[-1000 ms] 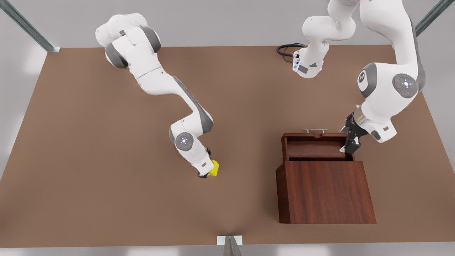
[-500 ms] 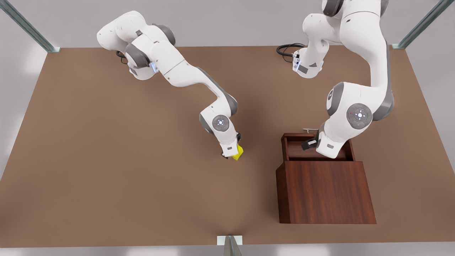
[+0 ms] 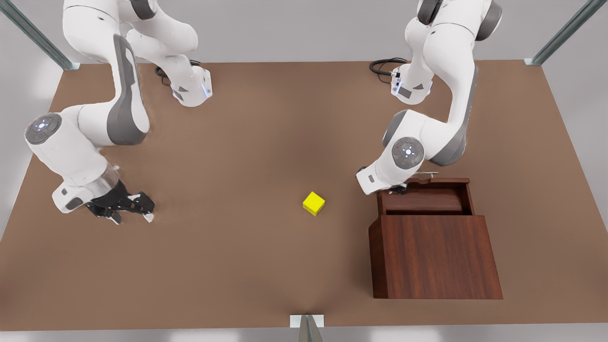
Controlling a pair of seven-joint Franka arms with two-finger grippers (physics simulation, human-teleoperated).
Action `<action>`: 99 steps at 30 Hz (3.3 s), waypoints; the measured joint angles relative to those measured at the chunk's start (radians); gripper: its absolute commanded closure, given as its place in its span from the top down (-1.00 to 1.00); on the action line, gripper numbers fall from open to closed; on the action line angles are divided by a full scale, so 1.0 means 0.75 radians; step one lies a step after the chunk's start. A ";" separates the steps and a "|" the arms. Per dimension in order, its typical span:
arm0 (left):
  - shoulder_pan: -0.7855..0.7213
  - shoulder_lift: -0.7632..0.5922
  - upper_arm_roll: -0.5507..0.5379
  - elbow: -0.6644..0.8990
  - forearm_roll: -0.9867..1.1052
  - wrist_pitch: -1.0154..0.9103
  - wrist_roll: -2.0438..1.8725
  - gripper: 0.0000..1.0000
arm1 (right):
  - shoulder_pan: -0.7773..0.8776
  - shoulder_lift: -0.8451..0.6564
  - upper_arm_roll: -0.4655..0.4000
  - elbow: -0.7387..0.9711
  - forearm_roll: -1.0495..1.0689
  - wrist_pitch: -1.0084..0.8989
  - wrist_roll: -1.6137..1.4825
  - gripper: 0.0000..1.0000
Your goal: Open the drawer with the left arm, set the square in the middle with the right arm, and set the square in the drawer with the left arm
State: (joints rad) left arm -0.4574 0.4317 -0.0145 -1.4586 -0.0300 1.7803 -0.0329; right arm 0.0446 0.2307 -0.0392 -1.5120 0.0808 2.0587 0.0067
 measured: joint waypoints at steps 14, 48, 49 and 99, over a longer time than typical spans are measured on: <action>-0.259 0.397 -0.084 0.136 0.115 0.323 0.112 1.00 | -0.122 -0.025 -0.027 0.239 -0.066 -0.549 -0.073 1.00; -0.266 0.637 -0.075 0.139 0.185 0.642 -0.023 0.52 | -0.135 0.004 -0.067 0.318 -0.077 -0.722 -0.135 1.00; -0.266 0.637 -0.075 0.139 0.185 0.644 -0.025 0.49 | -0.135 0.004 -0.066 0.318 -0.077 -0.722 -0.136 1.00; -0.242 -0.114 0.524 -0.318 0.037 0.151 0.598 1.00 | -0.131 0.013 -0.062 0.319 -0.074 -0.699 -0.145 1.00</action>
State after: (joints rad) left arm -0.6392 0.3461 0.3787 -1.6971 -0.0021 1.8936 0.4156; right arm -0.0537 0.2405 -0.0857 -1.2726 0.0255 1.5342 -0.1020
